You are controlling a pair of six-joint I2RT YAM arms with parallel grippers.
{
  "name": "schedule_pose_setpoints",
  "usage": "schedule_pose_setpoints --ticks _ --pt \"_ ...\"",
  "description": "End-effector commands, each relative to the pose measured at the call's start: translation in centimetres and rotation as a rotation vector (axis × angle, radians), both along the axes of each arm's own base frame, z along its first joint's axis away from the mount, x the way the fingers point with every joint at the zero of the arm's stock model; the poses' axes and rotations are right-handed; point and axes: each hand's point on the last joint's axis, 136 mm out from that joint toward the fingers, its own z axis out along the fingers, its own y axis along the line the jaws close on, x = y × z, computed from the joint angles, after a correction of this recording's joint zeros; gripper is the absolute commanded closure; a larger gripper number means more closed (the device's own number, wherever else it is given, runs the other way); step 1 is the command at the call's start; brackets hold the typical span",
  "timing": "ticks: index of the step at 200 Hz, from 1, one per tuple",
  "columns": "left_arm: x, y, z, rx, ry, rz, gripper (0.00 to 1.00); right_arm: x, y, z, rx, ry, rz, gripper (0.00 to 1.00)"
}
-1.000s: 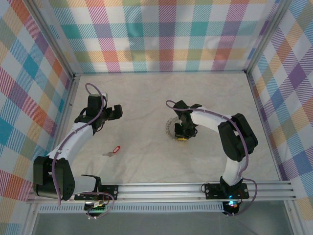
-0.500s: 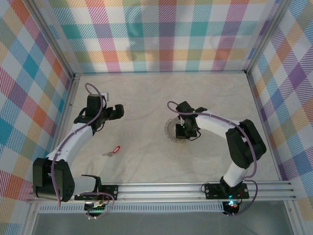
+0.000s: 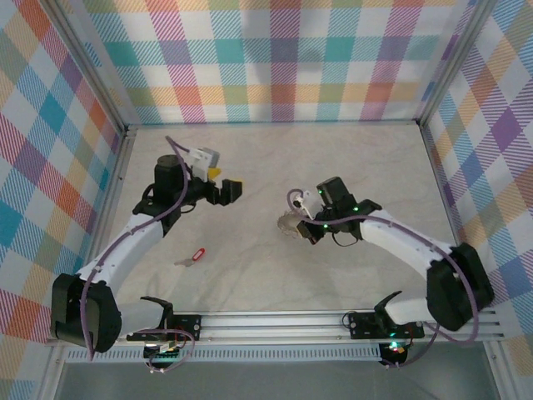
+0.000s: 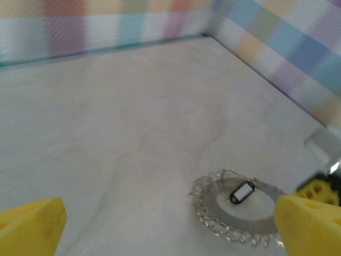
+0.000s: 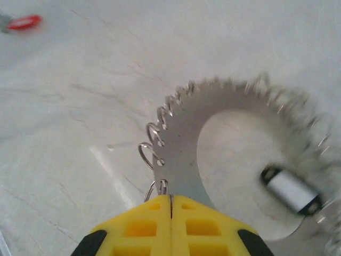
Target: Put the keys on the keyring
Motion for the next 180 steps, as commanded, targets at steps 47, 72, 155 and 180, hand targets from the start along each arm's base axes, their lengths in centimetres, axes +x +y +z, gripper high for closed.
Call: schedule_pose_setpoints --ticks 47,72,155,180 --pt "-5.0 -6.9 1.4 0.102 -0.253 -0.451 0.24 -0.3 2.5 5.8 0.117 -0.291 0.291 1.00" --pt "-6.3 -7.9 1.5 0.139 -0.271 -0.544 0.36 -0.8 3.2 9.1 0.203 -0.373 0.330 1.00" --pt "-9.4 -10.3 0.7 0.158 -0.304 -0.728 0.57 -3.1 5.0 14.5 0.412 -0.453 0.468 1.00" --pt "-9.2 -11.3 0.7 0.149 -0.305 -0.707 0.58 -3.2 5.3 15.1 0.453 -0.467 0.479 1.00"
